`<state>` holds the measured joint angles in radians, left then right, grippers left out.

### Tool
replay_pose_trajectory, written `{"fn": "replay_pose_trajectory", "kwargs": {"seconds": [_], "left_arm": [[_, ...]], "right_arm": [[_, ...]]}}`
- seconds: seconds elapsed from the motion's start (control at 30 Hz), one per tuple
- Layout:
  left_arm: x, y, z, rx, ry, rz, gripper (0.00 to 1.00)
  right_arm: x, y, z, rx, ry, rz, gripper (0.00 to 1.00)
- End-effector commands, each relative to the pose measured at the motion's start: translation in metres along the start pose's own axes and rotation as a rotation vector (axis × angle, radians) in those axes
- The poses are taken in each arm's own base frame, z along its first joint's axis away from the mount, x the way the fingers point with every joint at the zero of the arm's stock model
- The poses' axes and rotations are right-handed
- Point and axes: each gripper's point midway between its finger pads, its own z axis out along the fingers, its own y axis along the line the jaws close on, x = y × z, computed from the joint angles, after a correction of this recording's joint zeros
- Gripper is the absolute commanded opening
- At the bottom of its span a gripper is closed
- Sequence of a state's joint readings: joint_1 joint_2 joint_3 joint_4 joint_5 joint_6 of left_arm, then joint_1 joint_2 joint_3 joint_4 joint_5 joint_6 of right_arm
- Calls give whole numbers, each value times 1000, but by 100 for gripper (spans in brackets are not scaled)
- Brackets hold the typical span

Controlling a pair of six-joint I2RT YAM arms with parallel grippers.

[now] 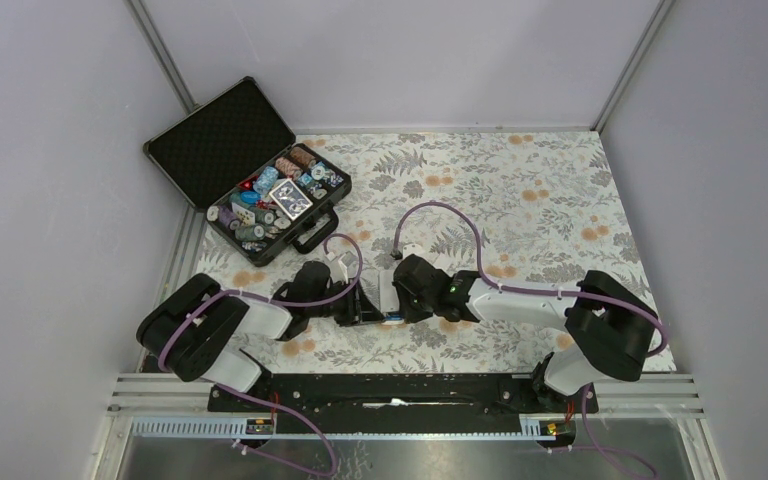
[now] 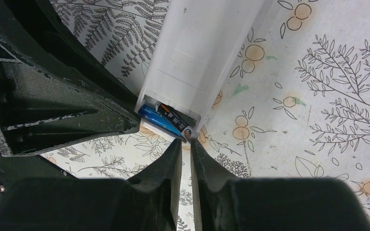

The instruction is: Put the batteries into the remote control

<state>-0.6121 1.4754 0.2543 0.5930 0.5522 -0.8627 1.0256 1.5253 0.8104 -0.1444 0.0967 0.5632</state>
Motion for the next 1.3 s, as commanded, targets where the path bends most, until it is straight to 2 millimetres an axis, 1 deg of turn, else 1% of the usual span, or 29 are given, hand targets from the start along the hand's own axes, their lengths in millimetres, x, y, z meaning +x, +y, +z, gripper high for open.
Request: {"fn": "replay_pose_trajectory", "kwargs": {"seconds": [0.0,0.2,0.33,0.47,0.63,0.77,0.83,1.0,1.17,1.27], "left_arm": [[-11,-9,4,29,-26,33,30],[-13,-8,3,15,-35,34,29],[-19,-6,1,-19,-53,47,32],[-27,-10,0,-36,-71,64,35],[-33,-13,2,-40,-77,70,36],[-33,-12,4,-41,-74,69,35],[-32,-10,4,-44,-71,66,35],[-29,-10,4,-38,-64,66,35],[-26,-8,3,-39,-56,64,34],[-24,-7,2,-38,-55,62,34]], "right_arm": [[-18,1,2,19,-54,8,19],[-16,1,5,23,-42,2,18],[-16,1,7,23,-38,-7,18],[-17,3,7,15,-37,-11,18],[-18,7,5,-1,-36,-16,17],[-18,8,3,-11,-37,-19,19],[-18,8,1,-14,-41,-24,23],[-22,6,-5,-9,-65,-23,28],[-27,6,-9,-10,-86,-17,28],[-28,8,-8,-9,-87,-16,28]]}}
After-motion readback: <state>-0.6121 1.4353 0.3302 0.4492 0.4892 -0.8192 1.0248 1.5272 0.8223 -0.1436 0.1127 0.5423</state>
